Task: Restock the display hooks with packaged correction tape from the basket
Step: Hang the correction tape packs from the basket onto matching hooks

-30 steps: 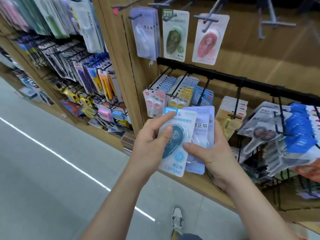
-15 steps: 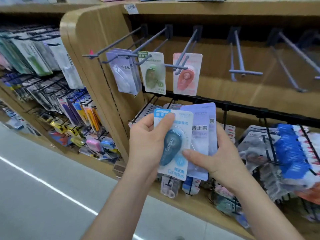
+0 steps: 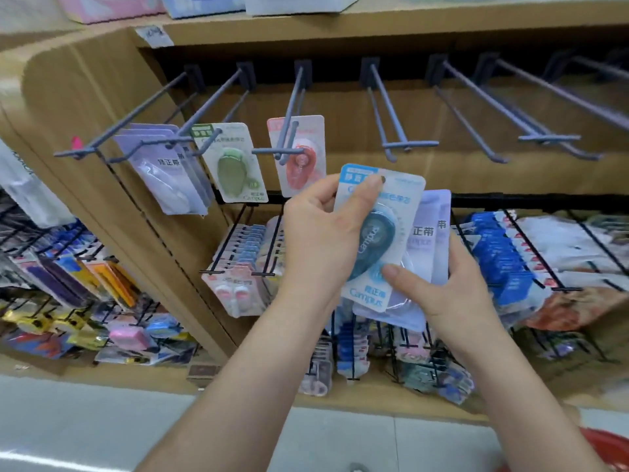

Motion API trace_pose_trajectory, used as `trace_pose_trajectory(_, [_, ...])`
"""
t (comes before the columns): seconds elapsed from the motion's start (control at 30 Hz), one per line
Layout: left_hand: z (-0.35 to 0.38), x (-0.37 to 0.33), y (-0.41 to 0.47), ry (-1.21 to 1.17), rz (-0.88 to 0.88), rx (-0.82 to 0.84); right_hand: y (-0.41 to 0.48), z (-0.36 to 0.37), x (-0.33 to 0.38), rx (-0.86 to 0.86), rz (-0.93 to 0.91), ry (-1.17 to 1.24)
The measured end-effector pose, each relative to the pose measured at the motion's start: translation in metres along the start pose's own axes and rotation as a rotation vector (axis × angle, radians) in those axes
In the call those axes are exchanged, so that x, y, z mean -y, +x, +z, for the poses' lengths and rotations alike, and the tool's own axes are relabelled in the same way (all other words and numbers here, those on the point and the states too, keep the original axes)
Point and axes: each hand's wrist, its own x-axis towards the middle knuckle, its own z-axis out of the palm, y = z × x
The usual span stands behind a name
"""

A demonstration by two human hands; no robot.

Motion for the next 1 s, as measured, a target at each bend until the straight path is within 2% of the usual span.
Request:
trace_pose_trajectory(0.13, [0.014, 0.002, 0.015, 0.001, 0.048, 0.013, 0.004, -0.007, 0.003, -0.067, 0.004, 0.011])
trace_pose_trajectory(0.37, [0.022, 0.01, 0.026, 0.052, 0.023, 0.022, 0.01, -0.013, -0.001, -0.076, 0.044, 0.022])
trace_pose_trajectory(0.47, [0.008, 0.011, 0.014, 0.048, 0.01, 0.089, 0.015, -0.015, 0.001, -0.067, 0.053, 0.068])
trace_pose_trajectory(0.6, [-0.017, 0.017, -0.012, 0.176, 0.063, 0.206, 0.021, -0.016, 0.003, -0.056, 0.045, 0.134])
trace_pose_trajectory(0.7, [-0.016, 0.023, -0.008, 0.222, 0.004, 0.101, 0.022, -0.016, -0.002, -0.082, 0.046, 0.155])
trace_pose_trajectory(0.83, [-0.005, 0.037, 0.019, 0.311, 0.024, -0.046, 0.016, -0.027, -0.01, -0.178, 0.03, 0.147])
trace_pose_trajectory(1.0, [0.01, 0.057, 0.059, 0.367, 0.059, -0.104, 0.008, -0.028, -0.008, -0.11, -0.019, 0.166])
